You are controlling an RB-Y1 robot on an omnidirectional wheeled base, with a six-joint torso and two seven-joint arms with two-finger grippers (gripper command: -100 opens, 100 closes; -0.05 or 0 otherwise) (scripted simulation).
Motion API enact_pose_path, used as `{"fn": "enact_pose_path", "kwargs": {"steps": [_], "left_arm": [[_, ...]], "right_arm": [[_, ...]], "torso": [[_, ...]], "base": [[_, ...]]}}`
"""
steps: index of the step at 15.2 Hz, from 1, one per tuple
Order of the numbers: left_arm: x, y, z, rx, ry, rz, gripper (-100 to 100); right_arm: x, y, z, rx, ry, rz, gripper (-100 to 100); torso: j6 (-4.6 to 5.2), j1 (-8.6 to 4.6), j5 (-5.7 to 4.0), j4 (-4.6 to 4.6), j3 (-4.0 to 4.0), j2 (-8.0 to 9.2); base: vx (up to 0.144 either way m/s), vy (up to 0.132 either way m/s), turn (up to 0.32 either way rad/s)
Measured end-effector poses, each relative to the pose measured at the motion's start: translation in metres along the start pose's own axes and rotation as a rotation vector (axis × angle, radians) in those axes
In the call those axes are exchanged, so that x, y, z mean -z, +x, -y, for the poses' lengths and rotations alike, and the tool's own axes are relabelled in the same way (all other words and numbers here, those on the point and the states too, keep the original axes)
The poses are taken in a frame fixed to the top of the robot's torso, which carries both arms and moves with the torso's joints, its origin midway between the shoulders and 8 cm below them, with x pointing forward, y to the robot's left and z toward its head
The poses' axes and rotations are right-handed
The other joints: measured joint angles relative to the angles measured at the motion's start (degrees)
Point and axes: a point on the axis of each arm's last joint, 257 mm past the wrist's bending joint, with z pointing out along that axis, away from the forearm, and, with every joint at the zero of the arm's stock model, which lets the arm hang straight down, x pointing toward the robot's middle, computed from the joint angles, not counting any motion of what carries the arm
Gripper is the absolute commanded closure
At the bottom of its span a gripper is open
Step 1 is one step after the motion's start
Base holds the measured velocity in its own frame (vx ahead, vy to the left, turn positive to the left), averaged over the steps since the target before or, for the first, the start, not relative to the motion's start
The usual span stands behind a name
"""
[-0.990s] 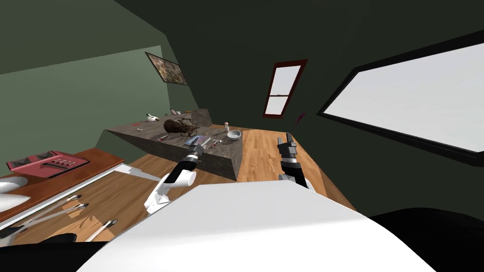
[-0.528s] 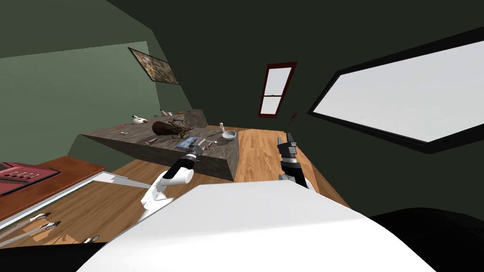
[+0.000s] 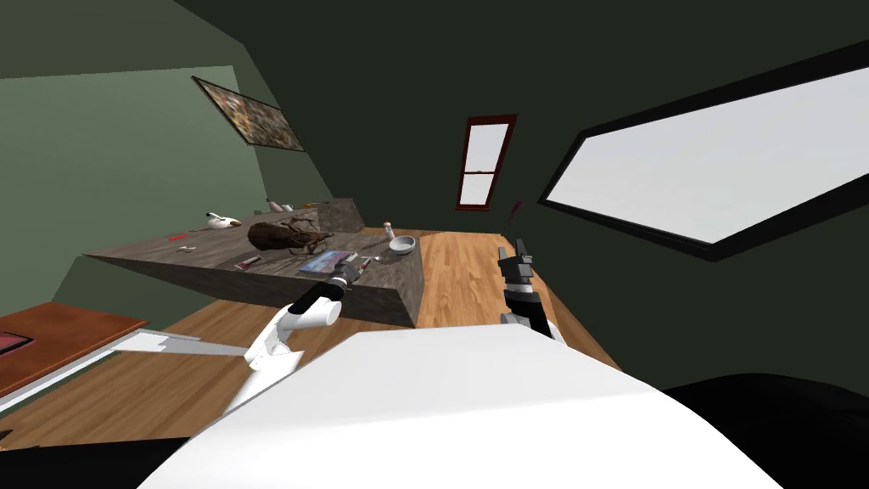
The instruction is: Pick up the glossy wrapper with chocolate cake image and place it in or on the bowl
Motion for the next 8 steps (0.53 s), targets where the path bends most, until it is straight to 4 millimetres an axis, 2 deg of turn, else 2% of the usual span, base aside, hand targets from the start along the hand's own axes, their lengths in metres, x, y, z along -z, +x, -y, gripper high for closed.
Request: {"fn": "enact_pose_path", "kwargs": {"steps": [2, 8], "left_arm": [[-0.001, -0.005, -0.005, 0.009, -0.028, 0.019, -100], [-0.005, -0.04, -0.015, 0.053, -0.111, 0.101, -100]], "right_arm": [[0.0, 0.0, 0.0, 0.0, 0.0, 0.0, 0], [0.0, 0.0, 0.0, 0.0, 0.0, 0.0, 0]], "torso": [[-0.03, 0.06, 0.01, 0.0, 0.01, 0.02], [0.0, 0.02, 0.0, 0.0, -0.01, -0.03]], "base": [[0.012, -0.033, -0.064], [0.022, -0.041, -0.086]]}}
